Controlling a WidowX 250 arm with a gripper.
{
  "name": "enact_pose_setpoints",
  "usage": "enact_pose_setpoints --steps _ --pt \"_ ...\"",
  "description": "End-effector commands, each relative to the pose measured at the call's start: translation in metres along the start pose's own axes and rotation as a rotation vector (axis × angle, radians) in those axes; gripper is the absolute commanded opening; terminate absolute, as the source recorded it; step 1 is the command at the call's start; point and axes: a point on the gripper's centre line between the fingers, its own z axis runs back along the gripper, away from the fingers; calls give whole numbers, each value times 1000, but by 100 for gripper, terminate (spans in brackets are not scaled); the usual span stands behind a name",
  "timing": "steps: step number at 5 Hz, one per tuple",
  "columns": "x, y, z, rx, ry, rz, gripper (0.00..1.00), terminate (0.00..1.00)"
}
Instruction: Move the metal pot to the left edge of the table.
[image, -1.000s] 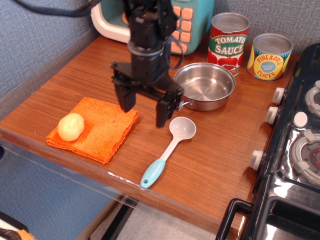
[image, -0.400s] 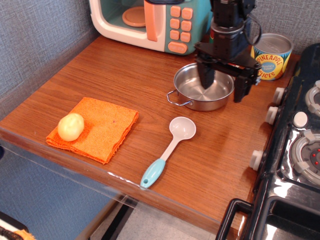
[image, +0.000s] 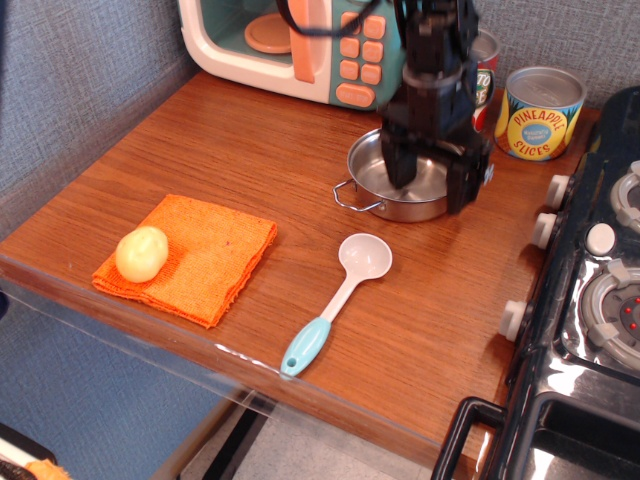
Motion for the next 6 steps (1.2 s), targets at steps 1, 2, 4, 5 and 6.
enact_pose_setpoints --steps 1,2,4,5,6 --pt "-6 -6 15 -17 -71 -73 100 0" --pt "-10 -8 18 -17 -94 -101 0 0" --pt "-14 -11 24 -20 -108 -117 0 0" --pt "-15 -14 26 -25 -111 -121 0 0" --pt "-9 -11 39 14 -144 -120 0 0"
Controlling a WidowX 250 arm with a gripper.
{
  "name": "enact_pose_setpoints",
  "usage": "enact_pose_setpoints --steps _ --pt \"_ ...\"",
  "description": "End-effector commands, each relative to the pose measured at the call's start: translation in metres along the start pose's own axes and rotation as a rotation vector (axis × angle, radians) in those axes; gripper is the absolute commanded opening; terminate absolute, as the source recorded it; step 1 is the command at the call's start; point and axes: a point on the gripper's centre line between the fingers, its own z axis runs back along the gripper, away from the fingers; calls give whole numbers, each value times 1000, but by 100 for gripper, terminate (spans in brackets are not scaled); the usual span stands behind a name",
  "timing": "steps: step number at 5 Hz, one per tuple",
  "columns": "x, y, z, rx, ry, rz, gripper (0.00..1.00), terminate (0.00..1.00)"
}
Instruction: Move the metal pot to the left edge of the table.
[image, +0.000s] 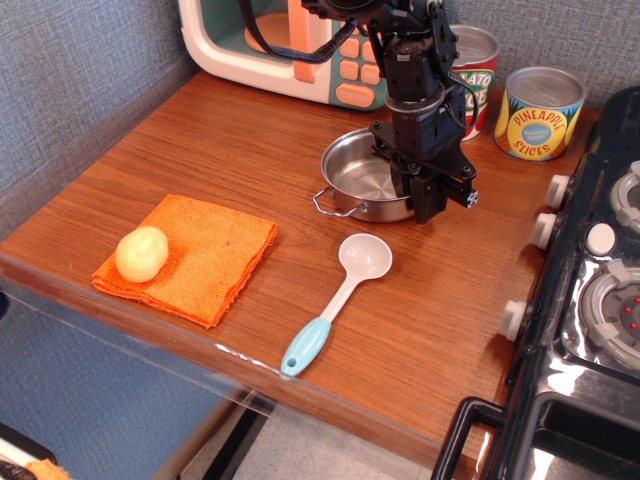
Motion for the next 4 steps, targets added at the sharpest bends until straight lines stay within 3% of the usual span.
enact_pose_setpoints --steps 1,2,3,4 --pt "26 6 70 121 -149 23 0 0" --pt "19 27 126 249 -253 118 0 0" --pt "-16 58 167 312 -275 242 0 0" --pt "-59 89 168 365 -207 338 0 0"
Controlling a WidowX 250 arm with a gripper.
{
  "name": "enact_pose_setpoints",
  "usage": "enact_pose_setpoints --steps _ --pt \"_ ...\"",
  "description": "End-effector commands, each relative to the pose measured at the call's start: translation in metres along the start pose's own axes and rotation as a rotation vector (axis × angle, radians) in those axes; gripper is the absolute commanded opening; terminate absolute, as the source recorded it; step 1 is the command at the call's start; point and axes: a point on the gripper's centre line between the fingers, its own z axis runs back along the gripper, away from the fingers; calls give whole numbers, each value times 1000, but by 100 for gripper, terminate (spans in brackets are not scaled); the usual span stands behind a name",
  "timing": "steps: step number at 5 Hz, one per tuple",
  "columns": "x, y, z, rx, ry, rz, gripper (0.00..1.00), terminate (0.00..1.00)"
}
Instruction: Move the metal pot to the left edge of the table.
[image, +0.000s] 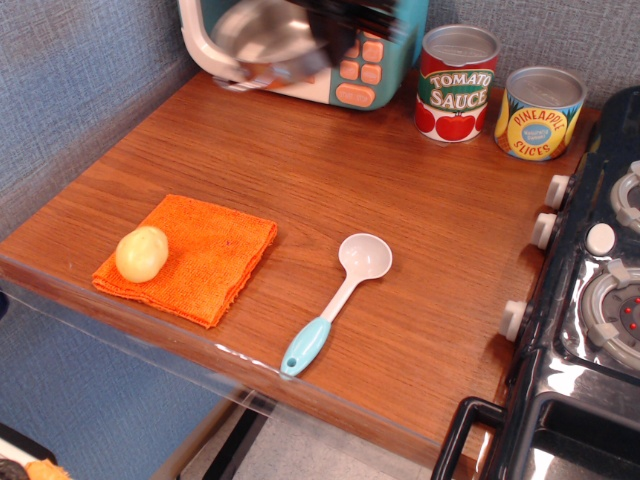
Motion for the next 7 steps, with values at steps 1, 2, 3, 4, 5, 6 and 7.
enact_pose_setpoints --steps 1,2,3,4,5,6,7 --pt "-55 68 5 130 90 102 0 0" --pt "-67 86 -19 119 160 119 0 0" --pt "-64 96 -37 123 189 121 0 0" --pt "-59 97 -60 120 220 98 0 0" --pt "-49 87 -76 130 237 62 0 0" --pt "-47 84 -90 152 261 47 0 0" --pt "-52 87 -97 183 287 52 100 0"
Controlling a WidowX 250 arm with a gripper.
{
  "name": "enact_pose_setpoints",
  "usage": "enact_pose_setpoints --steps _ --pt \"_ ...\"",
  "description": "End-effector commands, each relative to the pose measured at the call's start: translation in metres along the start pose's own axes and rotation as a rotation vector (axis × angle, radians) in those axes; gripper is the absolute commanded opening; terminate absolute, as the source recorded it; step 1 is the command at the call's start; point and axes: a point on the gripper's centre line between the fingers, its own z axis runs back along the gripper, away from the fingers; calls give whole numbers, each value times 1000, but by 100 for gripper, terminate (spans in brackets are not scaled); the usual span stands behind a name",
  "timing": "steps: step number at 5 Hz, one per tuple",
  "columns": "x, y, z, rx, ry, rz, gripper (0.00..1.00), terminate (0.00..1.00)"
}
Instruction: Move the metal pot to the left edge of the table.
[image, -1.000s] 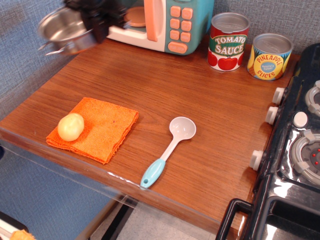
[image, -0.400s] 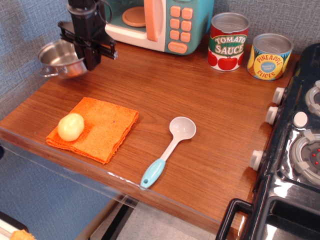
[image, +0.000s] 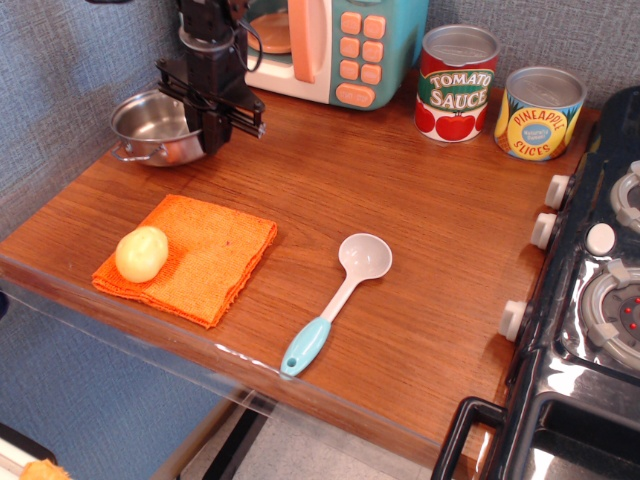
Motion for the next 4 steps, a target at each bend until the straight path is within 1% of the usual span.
enact_pose_setpoints --steps 1,2,3,4 --pt "-1 3 29 53 -33 29 100 0" --pt "-4 12 72 43 -97 73 100 0" --pt "-18 20 121 -53 -167 119 100 0" --pt "-40 16 134 -99 -146 105 100 0"
